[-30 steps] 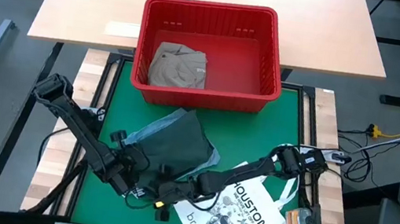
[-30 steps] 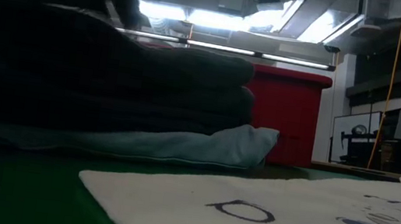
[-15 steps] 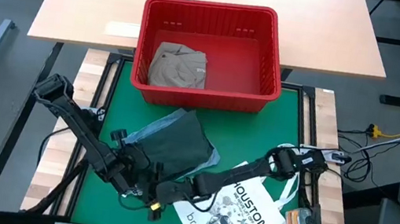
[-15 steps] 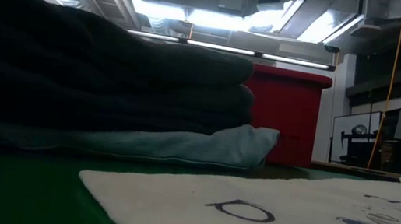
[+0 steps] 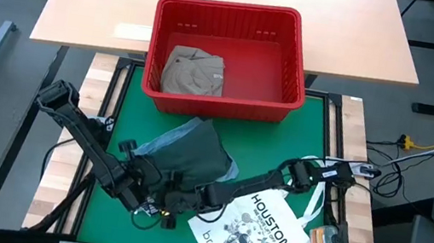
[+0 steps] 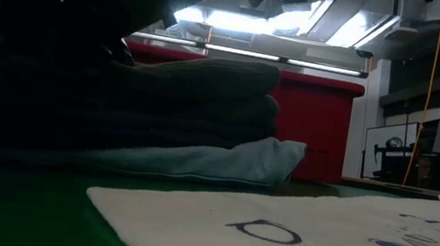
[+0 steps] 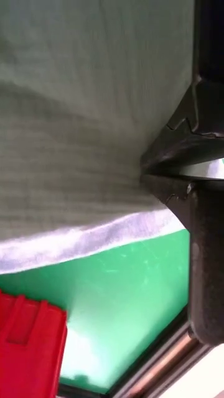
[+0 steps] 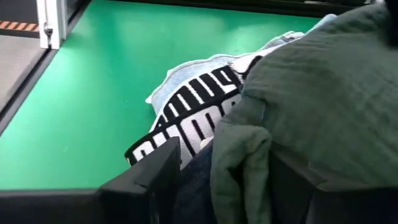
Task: Fold Laundry from Bin
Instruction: Stack the dark green shirt on top of the gray shorts
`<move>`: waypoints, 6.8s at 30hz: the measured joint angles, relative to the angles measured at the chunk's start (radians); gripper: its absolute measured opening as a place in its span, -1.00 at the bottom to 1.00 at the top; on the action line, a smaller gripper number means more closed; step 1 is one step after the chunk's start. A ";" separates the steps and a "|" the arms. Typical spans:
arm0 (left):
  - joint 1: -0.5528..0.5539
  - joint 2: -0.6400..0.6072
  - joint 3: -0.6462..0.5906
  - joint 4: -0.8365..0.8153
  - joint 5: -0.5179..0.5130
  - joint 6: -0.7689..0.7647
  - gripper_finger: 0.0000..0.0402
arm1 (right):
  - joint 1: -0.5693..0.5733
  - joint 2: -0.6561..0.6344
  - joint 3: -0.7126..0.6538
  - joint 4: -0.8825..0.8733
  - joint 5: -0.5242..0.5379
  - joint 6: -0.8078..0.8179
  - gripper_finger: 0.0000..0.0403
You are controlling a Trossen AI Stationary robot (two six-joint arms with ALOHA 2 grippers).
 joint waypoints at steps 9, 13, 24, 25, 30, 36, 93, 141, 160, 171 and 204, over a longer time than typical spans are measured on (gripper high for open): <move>0.001 0.000 0.000 -0.023 0.001 -0.006 -0.89 | 0.048 0.004 -0.003 0.005 -0.061 0.002 -0.01; 0.001 0.000 0.000 -0.037 -0.003 -0.007 -0.89 | 0.062 0.006 -0.005 0.004 -0.078 0.003 -0.01; 0.002 0.000 0.000 -0.037 -0.004 -0.008 -0.89 | 0.059 -0.025 -0.005 0.020 -0.054 -0.001 -0.01; 0.001 0.000 0.000 -0.037 -0.004 -0.008 -0.89 | 0.059 -0.034 -0.004 0.024 -0.053 -0.001 -0.01; 0.002 0.000 0.000 -0.036 0.022 -0.008 -0.89 | 0.059 -0.085 0.005 0.025 -0.047 -0.025 -0.01; 0.002 -0.001 0.000 -0.035 0.025 -0.008 -0.89 | 0.059 -0.106 0.005 0.062 0.034 -0.080 -0.01; -0.012 -0.001 0.099 0.349 -0.032 -0.007 -0.89 | -0.056 -0.369 -0.095 -0.891 0.307 -0.041 -0.01; 0.097 0.000 -0.090 0.212 -0.028 -0.014 -0.89 | -0.317 -0.295 -0.214 -0.536 0.176 -0.121 -0.01; 0.070 0.000 0.194 0.163 0.056 0.079 -0.89 | -0.199 -0.491 -0.214 -0.591 0.198 -0.140 -0.01; 0.020 0.000 0.170 0.426 0.009 0.073 -0.89 | -0.049 -0.524 -0.214 -0.693 0.202 -0.151 -0.01; -0.053 0.000 -0.113 0.714 0.174 -0.039 -0.89 | -0.092 -0.485 -0.407 -0.794 0.262 -0.074 -0.01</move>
